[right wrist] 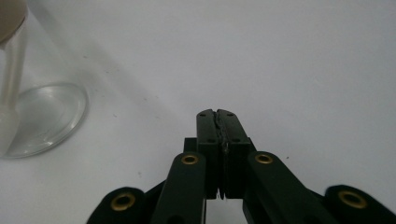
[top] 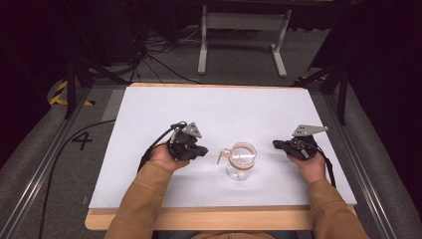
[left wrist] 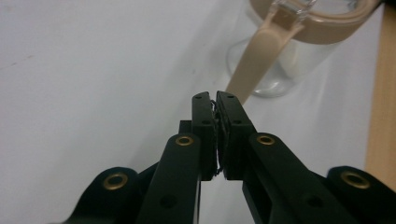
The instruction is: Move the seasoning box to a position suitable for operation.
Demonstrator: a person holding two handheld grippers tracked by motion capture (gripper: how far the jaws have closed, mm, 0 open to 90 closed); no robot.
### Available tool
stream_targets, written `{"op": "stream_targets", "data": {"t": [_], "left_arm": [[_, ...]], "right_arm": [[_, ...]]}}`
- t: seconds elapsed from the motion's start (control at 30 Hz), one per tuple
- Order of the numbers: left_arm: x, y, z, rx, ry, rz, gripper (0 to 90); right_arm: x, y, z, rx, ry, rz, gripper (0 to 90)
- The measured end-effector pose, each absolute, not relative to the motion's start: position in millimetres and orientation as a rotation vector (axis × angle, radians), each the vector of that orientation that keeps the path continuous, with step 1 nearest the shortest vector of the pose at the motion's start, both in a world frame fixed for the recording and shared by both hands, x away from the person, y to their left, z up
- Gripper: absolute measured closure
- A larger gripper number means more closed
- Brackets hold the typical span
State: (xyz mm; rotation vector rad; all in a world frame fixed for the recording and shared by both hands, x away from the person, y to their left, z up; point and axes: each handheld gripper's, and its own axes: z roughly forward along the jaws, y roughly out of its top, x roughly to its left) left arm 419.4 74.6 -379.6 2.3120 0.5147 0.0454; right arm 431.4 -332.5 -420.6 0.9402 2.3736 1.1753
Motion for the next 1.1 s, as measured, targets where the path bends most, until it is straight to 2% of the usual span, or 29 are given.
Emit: {"op": "stream_targets", "data": {"t": [0.17, 0.5, 0.6, 0.67, 0.9, 1.1], "left_arm": [[413.2, 66.8, -377.0, 2.356, 0.410, -0.024, 87.5], [405.7, 47.3, -380.2, 2.375, 0.328, -0.076, 87.6], [407.5, 43.2, -384.5, 2.360, 0.336, -0.053, 86.5], [413.9, 42.5, -387.1, 2.358, 0.427, -0.069, 86.1], [417.1, 40.7, -391.7, 2.371, 0.418, -0.088, 89.6], [422.1, 35.3, -390.7, 2.366, 0.425, -0.054, 89.7]], "right_arm": [[431.3, -332.5, -420.4, 0.935, 2.374, 1.180, 88.6], [430.0, -330.9, -421.0, 0.929, 2.378, 1.178, 88.1], [429.6, -330.2, -420.8, 0.920, 2.379, 1.181, 88.0], [429.6, -329.3, -421.0, 0.915, 2.382, 1.175, 87.7], [427.7, -329.3, -421.1, 0.915, 2.379, 1.167, 87.8], [421.7, -331.4, -421.1, 0.909, 2.381, 1.156, 88.0]]}}
